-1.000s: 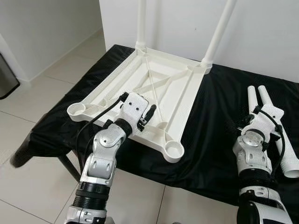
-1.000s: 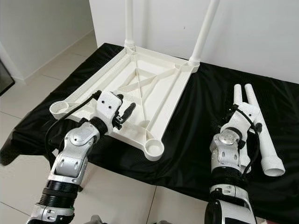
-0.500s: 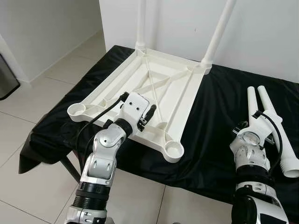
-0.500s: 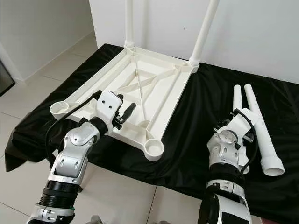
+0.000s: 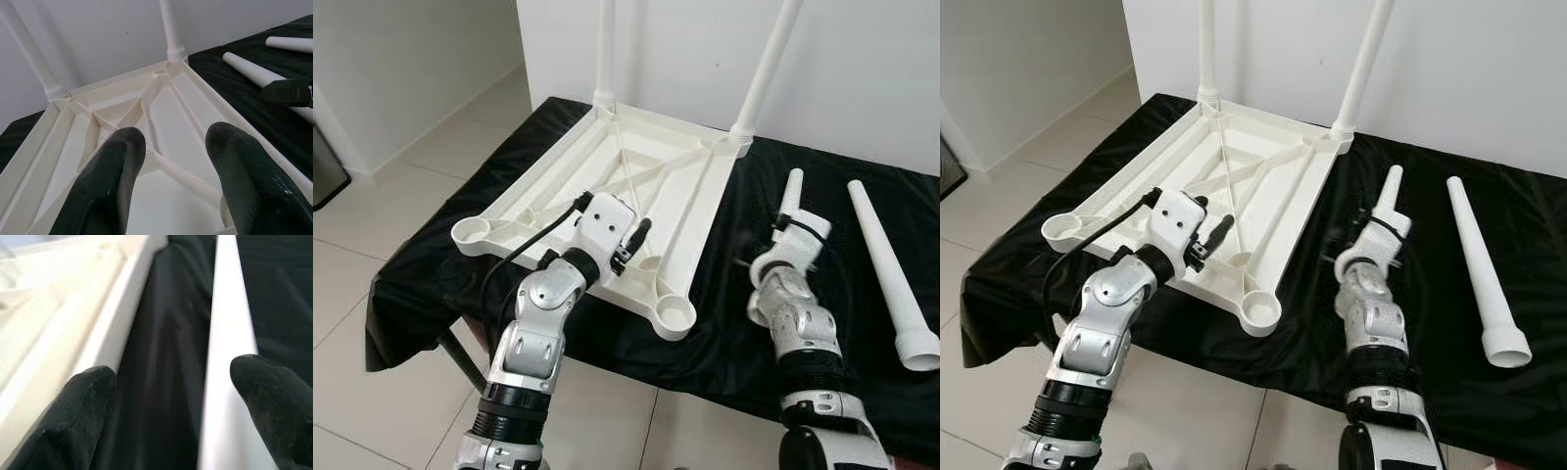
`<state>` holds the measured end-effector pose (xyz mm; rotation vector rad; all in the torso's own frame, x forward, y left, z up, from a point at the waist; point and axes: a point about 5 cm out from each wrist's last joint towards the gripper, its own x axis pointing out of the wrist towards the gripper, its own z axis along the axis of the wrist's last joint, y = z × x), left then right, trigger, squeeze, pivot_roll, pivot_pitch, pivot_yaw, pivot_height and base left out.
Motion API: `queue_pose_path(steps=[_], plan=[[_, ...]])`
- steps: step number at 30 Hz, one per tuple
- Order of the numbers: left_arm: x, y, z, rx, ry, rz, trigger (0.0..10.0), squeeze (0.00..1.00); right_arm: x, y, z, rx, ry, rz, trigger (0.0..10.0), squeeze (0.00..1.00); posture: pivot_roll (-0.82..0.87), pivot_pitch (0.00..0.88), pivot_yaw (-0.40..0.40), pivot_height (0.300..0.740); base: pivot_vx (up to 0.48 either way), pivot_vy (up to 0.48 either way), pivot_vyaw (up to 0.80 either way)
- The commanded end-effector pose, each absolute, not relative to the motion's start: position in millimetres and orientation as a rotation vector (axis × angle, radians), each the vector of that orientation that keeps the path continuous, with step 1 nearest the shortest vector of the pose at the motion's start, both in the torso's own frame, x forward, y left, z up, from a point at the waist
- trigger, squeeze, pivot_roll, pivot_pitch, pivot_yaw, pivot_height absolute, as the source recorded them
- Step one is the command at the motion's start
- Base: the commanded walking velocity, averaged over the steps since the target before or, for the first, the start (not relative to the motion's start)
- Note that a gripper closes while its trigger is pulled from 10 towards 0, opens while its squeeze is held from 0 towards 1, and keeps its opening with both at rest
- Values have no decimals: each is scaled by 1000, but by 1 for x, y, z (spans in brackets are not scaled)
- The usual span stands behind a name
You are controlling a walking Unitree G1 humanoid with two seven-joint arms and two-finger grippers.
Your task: Building children table
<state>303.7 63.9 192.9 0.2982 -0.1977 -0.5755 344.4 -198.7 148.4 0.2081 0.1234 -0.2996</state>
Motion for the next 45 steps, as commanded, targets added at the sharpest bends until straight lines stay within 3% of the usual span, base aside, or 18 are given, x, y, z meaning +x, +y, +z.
queue_pose_path(steps=[1, 12, 19, 22, 33, 45], plan=[[305, 68, 195, 278, -208, -470, 10000, 0, 341, -200, 144, 209, 146, -304, 10000, 0, -18, 0, -31, 740, 0, 0, 0], [305, 68, 195, 267, -203, -471, 10000, 0, 341, -191, 170, 207, -16, -153, 10000, 0, -19, 0, -29, 740, 0, 0, 0], [299, 60, 196, 249, -184, -561, 10000, 0, 345, -192, 172, 171, -6, -115, 10000, 0, -17, 2, -31, 740, 0, 0, 0], [287, 48, 195, 249, -162, -715, 10000, 0, 349, -202, 173, 116, 2, -164, 10000, 0, -10, 1, -35, 740, 0, 0, 0], [265, 35, 190, 295, -124, -950, 10000, 0, 351, -231, 167, 66, 68, -329, 10000, 0, -13, 2, -36, 740, 0, 0, 0], [262, 36, 192, 311, -115, -979, 10000, 0, 350, -230, 151, 81, 161, -355, 10000, 0, -11, 0, -36, 740, 0, 0, 0]])
